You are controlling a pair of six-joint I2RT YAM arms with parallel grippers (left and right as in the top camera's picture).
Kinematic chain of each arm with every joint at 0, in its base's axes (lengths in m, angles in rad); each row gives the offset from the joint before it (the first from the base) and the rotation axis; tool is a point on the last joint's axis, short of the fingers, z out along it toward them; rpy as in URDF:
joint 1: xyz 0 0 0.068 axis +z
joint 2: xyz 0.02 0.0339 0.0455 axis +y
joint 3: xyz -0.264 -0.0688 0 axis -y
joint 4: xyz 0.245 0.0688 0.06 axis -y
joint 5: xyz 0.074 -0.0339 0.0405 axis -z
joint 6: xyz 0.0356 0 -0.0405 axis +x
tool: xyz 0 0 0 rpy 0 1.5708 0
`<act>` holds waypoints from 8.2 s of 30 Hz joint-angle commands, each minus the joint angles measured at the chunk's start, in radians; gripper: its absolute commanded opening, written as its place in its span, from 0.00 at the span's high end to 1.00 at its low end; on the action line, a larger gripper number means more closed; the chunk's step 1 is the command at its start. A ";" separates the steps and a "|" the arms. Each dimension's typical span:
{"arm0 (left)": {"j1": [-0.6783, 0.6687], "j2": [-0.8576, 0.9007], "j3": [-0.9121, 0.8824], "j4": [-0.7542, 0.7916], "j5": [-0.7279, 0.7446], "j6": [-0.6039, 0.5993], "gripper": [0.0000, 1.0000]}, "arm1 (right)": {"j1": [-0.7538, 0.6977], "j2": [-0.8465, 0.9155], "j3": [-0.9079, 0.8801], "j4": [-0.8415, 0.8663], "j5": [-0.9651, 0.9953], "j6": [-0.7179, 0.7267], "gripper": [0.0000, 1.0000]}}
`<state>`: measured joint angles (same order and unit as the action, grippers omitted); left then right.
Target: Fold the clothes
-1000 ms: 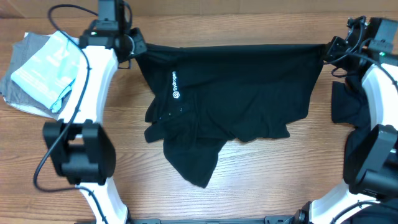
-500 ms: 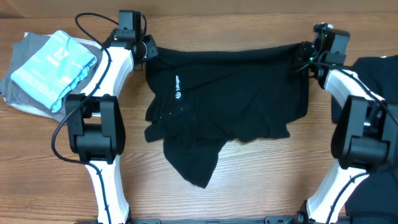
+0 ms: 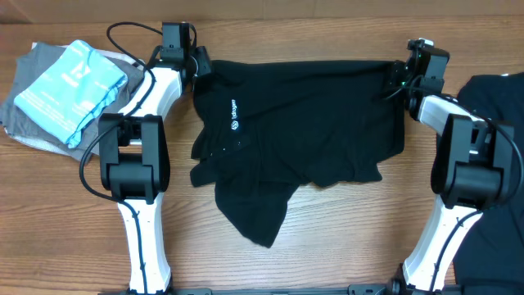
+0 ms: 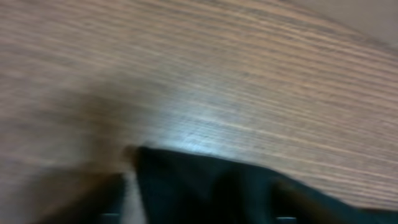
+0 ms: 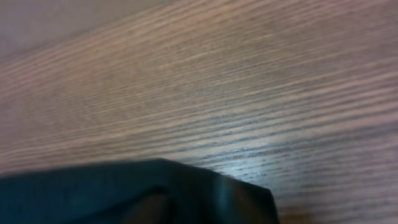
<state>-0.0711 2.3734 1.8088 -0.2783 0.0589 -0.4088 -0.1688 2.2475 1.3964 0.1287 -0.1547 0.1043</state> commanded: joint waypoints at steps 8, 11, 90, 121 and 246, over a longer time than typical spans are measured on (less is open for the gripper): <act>0.021 -0.090 0.115 -0.014 0.312 0.083 0.01 | -0.003 -0.064 0.167 -0.137 -0.135 -0.011 0.00; 0.014 -0.185 0.135 -0.161 0.265 0.084 0.12 | -0.003 -0.096 0.303 -0.379 -0.135 -0.012 0.00; -0.441 -0.792 -0.661 -0.752 -0.018 -0.144 0.23 | 0.088 -0.607 -0.469 -0.958 -0.050 0.242 0.25; -0.440 -0.792 -0.661 -0.746 -0.017 -0.145 0.19 | 0.090 -0.609 -0.394 -0.976 -0.085 0.286 0.96; -0.440 -0.792 -0.661 -0.773 -0.040 -0.145 0.01 | 0.007 -0.472 -0.137 -1.186 -0.053 0.164 0.96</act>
<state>-0.5110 1.5951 1.1542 -1.0481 0.0257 -0.5690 -0.1326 1.8343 1.2335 -1.0023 -0.3382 0.2073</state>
